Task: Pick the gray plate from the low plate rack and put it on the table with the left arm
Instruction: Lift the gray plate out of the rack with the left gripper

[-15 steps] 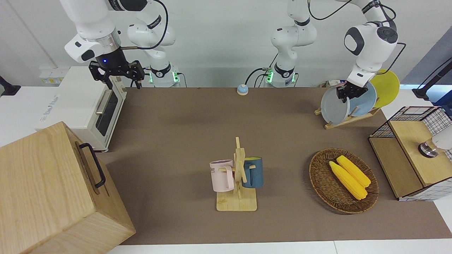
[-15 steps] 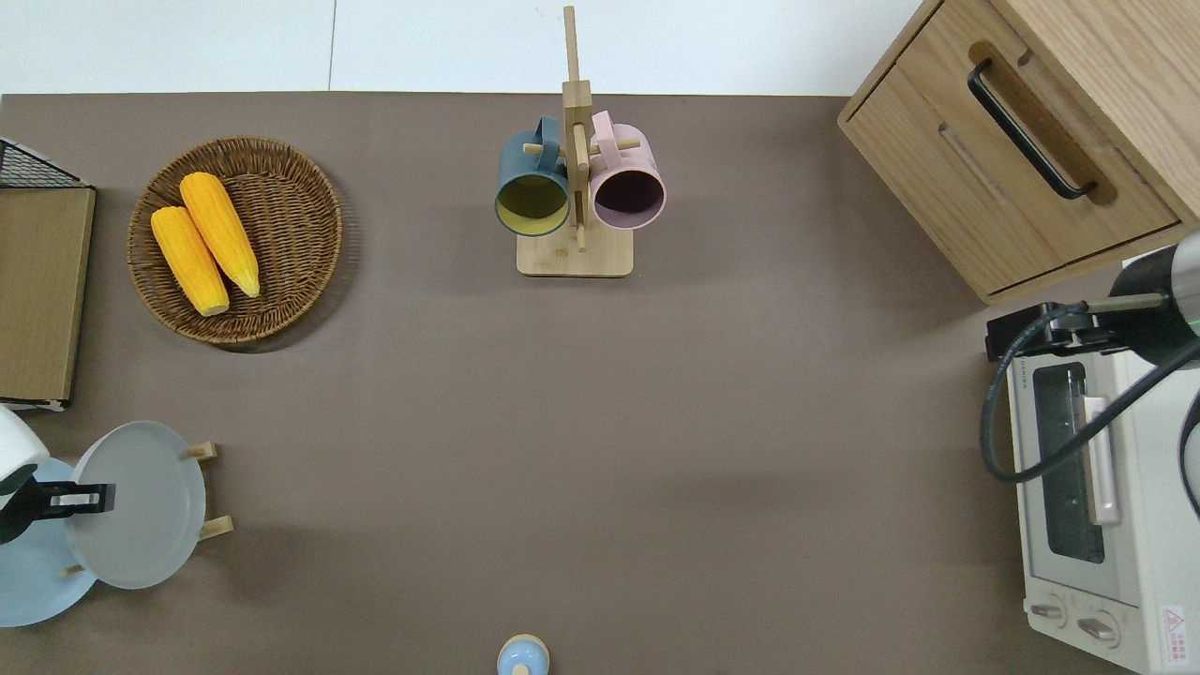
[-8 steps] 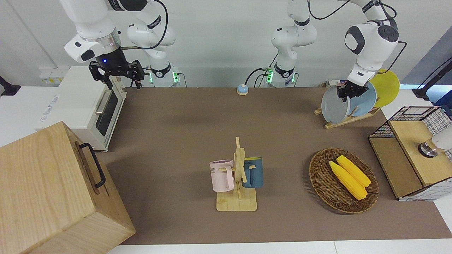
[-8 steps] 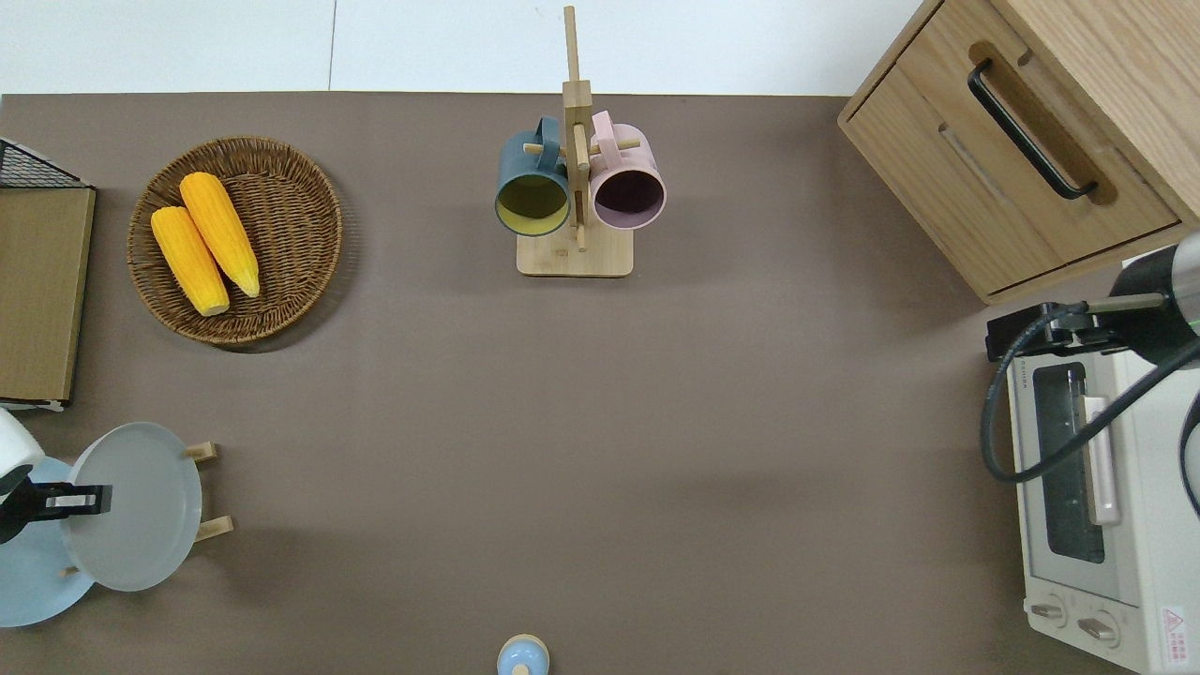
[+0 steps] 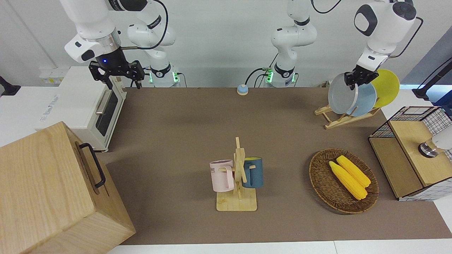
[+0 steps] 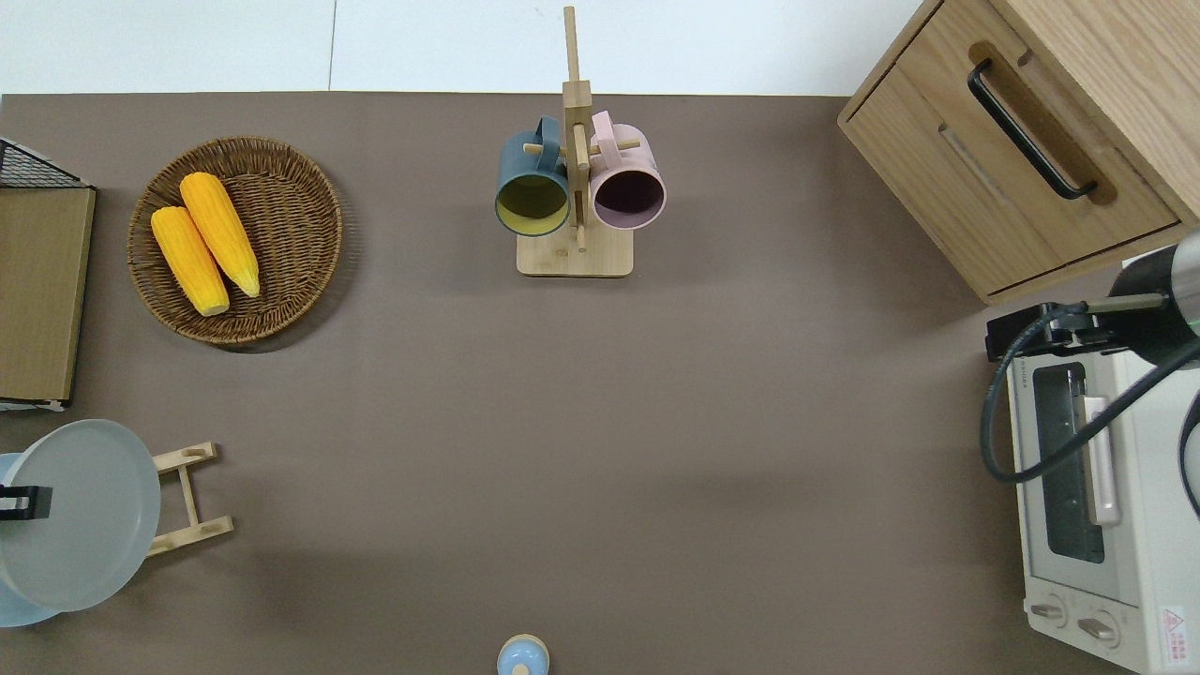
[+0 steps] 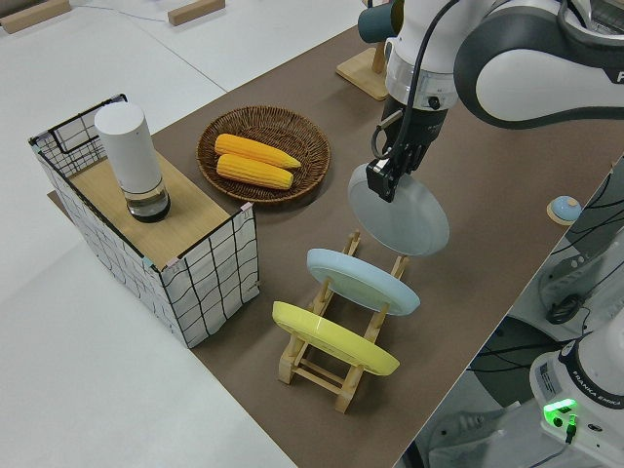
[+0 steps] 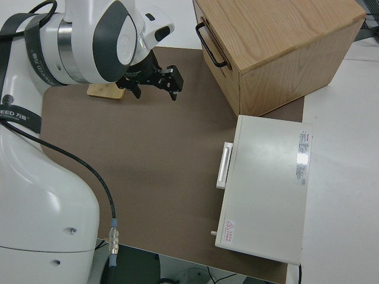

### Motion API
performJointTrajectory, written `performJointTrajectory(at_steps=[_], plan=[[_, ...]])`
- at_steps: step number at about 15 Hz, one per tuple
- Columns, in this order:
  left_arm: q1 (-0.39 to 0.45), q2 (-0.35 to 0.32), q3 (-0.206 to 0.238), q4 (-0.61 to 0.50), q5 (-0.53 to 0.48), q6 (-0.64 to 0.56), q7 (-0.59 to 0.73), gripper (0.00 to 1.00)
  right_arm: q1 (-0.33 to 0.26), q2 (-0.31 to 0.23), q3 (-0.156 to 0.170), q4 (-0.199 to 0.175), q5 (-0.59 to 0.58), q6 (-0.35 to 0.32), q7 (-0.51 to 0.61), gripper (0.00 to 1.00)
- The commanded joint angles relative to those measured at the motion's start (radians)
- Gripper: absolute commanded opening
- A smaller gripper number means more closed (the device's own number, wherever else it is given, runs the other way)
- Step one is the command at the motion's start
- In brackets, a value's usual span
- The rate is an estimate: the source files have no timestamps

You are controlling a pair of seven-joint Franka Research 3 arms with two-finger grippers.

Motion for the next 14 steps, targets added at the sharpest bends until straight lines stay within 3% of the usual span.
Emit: performJointTrajectory(at_steps=[1, 6, 14], plan=[[-0.009, 0.0, -0.049, 0.085, 0.015, -0.104, -0.083, 0.0, 0.007, 0.0, -0.006, 0.006, 0.003, -0.001, 0.004, 0.983], [-0.01, 0.0, -0.142, 0.131, -0.007, -0.201, -0.201, 0.0, 0.007, 0.0, -0.006, 0.006, 0.003, -0.001, 0.004, 0.983], [-0.01, -0.009, -0.253, 0.114, -0.267, -0.224, -0.329, 0.0, 0.007, 0.0, -0.006, 0.006, 0.003, -0.001, 0.004, 0.983]])
